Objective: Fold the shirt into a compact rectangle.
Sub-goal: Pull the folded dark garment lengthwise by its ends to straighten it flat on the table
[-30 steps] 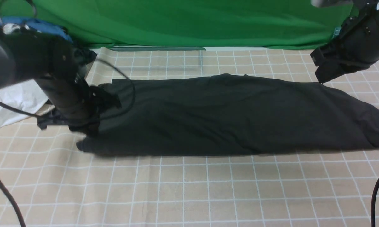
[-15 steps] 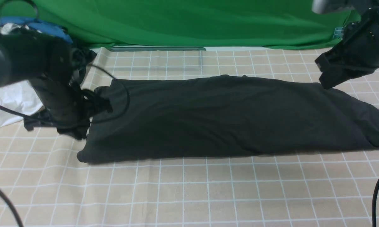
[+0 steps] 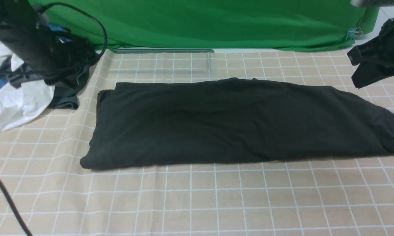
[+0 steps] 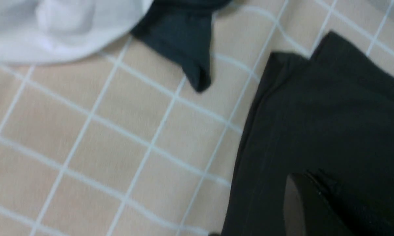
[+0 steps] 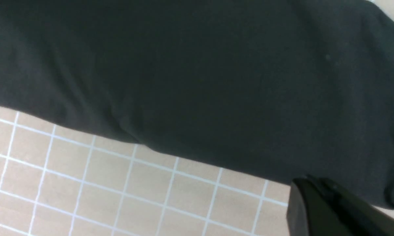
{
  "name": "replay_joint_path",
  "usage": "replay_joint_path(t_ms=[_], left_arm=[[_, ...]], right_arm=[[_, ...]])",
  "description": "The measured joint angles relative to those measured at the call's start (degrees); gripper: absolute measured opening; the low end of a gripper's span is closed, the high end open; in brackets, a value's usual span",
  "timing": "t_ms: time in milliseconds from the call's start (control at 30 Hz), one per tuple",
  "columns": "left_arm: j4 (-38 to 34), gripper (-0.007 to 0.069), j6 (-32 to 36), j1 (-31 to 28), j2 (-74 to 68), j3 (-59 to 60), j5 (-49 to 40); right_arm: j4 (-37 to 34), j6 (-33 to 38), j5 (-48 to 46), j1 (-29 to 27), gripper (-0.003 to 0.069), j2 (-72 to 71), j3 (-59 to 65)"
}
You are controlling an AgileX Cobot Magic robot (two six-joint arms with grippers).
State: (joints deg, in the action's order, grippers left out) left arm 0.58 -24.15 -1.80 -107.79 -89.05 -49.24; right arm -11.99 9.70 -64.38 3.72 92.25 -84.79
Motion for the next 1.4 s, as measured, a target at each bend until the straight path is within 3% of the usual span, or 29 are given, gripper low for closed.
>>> replay_joint_path(t_ms=[167, 200, 233, 367, 467, 567, 633, 700, 733, 800, 867, 1033, 1400], left_arm=[[-0.58, 0.0142, 3.51, 0.00, -9.08, -5.38, 3.42], [-0.58, 0.0210, 3.94, 0.00, -12.73, -7.13, 4.88], [-0.58, 0.0210, 3.94, 0.00, -13.11, -7.28, 4.88], [-1.18, 0.0377, 6.20, 0.00, -19.08, -8.89, 9.17], [-2.61, 0.0412, 8.35, 0.05, -19.82, -9.37, 10.40], [-4.24, 0.0391, 13.17, 0.00, -19.99, -9.50, 10.42], [-4.33, 0.0329, 14.36, -0.06, -19.99, -9.50, 10.08], [-4.33, 0.0244, 14.62, -0.16, -19.99, -9.50, 10.08], [-4.39, 0.0141, 14.74, -0.21, -19.93, -9.50, 10.01], [-4.39, 0.0055, 14.74, -0.21, -19.51, -9.45, 9.56], [-4.39, 0.0025, 14.74, -0.11, -18.79, -9.40, 8.59], [-4.49, 0.0012, 14.92, 0.02, -14.15, -9.30, 8.11], [-5.09, 0.0012, 16.58, 0.07, -12.66, -9.46, 18.81]], right_arm=[[-0.07, -0.07, 0.25, 0.00, 0.0035, 0.00, 0.18], [-0.07, -0.25, 0.78, 0.00, 0.0035, 0.00, 0.25], [-0.07, -0.31, 0.88, 0.00, 0.0035, 0.00, 0.25], [-0.07, -0.44, 1.25, 0.00, 0.0035, 0.00, 0.29], [-0.07, -0.44, 1.35, 0.00, 0.0035, 0.00, 0.29], [-0.08, -0.44, 1.86, 0.00, 0.0035, 0.00, 0.29], [-0.08, -0.44, 2.56, 0.00, 0.0035, 0.00, 0.29], [-0.08, -0.44, 2.81, 0.00, 0.0035, 0.00, 0.29], [-0.08, -0.44, 3.09, 0.00, 0.0035, 0.00, 0.29], [-0.14, -0.44, 3.14, 0.00, 0.0035, 0.00, 0.29], [-0.14, -0.44, 3.16, 0.00, 0.0035, 0.00, 0.29], [-0.14, -0.44, 3.20, 0.00, 0.0038, 0.00, 0.29], [-0.14, -0.62, 3.95, 0.00, 0.0043, 0.00, 0.29]])
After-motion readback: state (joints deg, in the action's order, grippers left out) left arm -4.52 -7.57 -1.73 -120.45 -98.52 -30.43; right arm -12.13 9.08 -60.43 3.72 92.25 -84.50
